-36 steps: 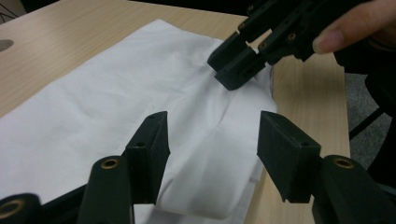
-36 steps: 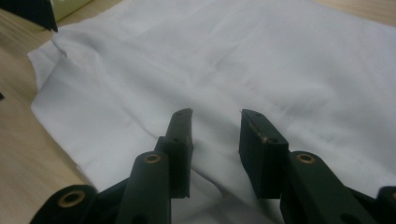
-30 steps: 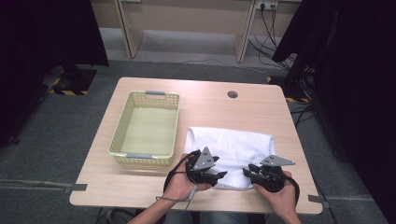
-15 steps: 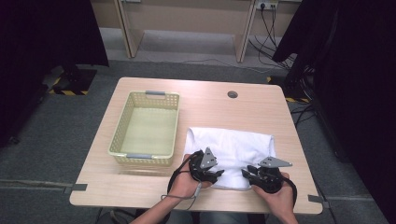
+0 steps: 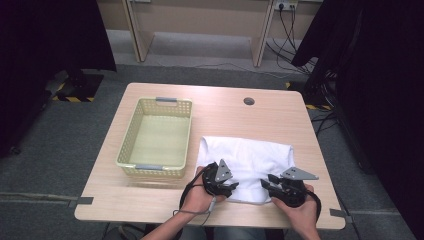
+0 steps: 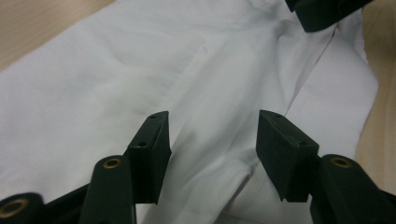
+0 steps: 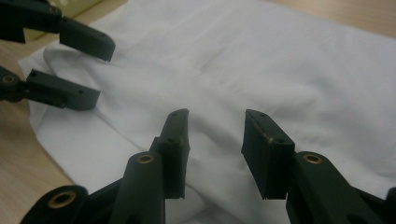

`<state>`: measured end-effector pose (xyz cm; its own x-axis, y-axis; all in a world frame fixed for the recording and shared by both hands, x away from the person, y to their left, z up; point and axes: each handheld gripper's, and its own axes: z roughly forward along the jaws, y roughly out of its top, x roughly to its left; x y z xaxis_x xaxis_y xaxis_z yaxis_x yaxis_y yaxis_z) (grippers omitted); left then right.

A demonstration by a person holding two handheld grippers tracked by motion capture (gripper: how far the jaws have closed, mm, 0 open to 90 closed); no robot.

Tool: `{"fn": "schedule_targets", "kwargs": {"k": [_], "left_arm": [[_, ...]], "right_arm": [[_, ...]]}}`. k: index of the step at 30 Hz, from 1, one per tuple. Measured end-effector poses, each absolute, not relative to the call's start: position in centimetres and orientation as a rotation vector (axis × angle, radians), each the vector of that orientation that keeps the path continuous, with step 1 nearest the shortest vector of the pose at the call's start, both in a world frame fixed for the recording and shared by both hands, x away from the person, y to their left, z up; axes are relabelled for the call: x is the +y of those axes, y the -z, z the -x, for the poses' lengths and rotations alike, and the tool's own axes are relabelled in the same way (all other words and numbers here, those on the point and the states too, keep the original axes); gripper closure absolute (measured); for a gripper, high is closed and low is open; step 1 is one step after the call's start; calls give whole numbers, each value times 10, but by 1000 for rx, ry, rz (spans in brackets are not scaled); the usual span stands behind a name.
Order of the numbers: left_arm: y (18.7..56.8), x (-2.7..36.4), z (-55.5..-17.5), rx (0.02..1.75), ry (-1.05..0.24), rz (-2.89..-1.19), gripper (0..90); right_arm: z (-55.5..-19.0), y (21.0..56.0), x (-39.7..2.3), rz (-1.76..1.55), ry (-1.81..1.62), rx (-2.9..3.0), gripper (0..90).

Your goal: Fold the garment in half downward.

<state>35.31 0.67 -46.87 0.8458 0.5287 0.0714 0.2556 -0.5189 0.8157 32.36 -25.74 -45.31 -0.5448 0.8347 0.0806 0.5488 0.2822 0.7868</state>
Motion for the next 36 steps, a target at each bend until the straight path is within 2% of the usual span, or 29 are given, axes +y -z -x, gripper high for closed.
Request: {"fn": "schedule_targets", "kwargs": {"k": [5,9,23,36], "left_arm": [[456,17,-350,574,-399,-2073,415],[450,28,-347,607,-415,-2052,419],[472,32,-358,704,-409,-2150,437],[479,22,-378,755,-373,-2156,441]], "right_arm": [[-327,440,-279,-1320,-1142,2135,658],[-330,446,-287,-1360,-1069,2153,693],[-336,466,-289,-1446,-929,2179,616],[-347,467,-293,-1451,-903,2157,611]]}}
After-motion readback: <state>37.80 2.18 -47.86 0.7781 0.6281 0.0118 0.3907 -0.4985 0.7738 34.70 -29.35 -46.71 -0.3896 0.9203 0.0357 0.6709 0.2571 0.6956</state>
